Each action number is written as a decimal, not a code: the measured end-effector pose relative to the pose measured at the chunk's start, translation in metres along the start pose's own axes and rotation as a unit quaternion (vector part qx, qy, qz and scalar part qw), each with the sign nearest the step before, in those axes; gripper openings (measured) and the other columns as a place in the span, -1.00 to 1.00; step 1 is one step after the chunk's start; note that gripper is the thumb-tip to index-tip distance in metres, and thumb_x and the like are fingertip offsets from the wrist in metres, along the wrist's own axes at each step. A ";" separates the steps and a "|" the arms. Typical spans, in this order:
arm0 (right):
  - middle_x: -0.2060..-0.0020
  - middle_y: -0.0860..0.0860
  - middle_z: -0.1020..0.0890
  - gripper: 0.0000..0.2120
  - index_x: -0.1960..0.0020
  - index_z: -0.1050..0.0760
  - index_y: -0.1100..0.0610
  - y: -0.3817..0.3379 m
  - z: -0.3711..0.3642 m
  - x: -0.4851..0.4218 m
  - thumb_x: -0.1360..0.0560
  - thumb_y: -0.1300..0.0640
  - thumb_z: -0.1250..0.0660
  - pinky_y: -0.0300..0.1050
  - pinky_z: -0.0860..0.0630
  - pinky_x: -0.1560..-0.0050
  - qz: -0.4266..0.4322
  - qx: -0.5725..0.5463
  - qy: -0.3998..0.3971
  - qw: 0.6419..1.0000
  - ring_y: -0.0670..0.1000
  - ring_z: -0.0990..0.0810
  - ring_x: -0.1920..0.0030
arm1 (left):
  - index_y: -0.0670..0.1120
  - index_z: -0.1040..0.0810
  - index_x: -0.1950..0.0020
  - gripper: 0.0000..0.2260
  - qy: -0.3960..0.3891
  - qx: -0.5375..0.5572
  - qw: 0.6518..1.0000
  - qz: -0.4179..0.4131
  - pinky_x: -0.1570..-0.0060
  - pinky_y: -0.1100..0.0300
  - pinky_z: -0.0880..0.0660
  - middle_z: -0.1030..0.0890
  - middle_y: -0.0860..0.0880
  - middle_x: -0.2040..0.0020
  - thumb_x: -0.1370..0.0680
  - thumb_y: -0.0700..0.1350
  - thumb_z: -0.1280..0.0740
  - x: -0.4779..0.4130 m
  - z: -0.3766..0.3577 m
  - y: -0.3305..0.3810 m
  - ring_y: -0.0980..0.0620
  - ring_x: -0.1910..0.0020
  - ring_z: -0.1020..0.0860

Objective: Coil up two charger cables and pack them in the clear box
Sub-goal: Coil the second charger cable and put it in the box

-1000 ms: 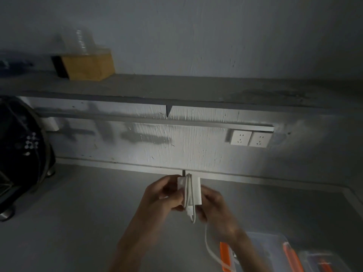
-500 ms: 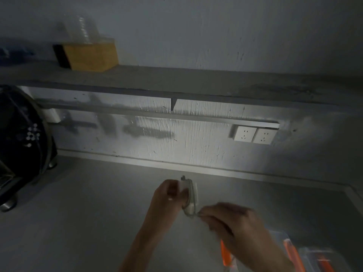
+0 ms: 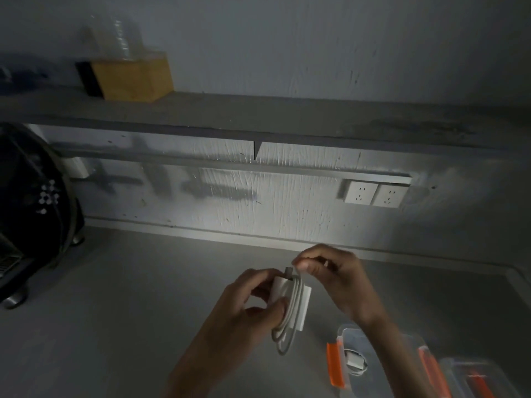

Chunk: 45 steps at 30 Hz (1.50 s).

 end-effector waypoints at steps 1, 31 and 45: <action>0.25 -0.13 -0.70 -0.96 0.17 -0.66 -0.06 0.007 -0.009 0.004 -0.43 0.01 -0.44 -0.21 -0.54 0.21 -0.019 -0.037 -0.012 0.999 -0.16 -0.63 0.24 | 0.08 -0.68 0.02 -0.74 0.001 0.003 1.000 0.000 0.21 0.29 -0.53 -0.67 0.04 0.11 -0.31 -0.06 -0.41 -0.001 0.002 -0.001 0.13 0.08 -0.61; 0.22 -0.22 -0.67 -0.82 -0.01 -0.58 -0.13 -0.038 0.004 0.078 -0.53 -0.11 -0.23 -0.27 -0.54 0.21 0.082 0.279 0.006 0.957 -0.20 -0.64 0.21 | -0.09 -0.73 0.16 -0.82 0.201 0.170 0.958 0.118 0.15 0.04 -0.49 -0.69 -0.16 0.23 -0.47 -0.33 -0.38 -0.019 -0.022 -0.062 -0.13 0.20 -0.57; 0.15 -0.21 -0.70 -0.89 0.08 -0.70 -0.06 -0.049 0.034 0.020 -0.49 -0.03 -0.40 -0.07 -0.60 0.24 0.211 0.273 0.019 0.939 -0.13 -0.65 0.13 | -0.09 -0.69 -0.03 -0.74 0.102 0.043 0.994 0.025 0.12 -0.05 -0.54 -0.71 -0.09 0.15 -0.38 -0.11 -0.38 0.010 -0.016 -0.023 -0.03 0.21 -0.62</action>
Point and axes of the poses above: each hand's wrist, its own x-axis away from the middle knuckle, its own z-axis out of the back of the hand, y = z × x, the point moved 3 cm from there along -x, towards the middle knuckle
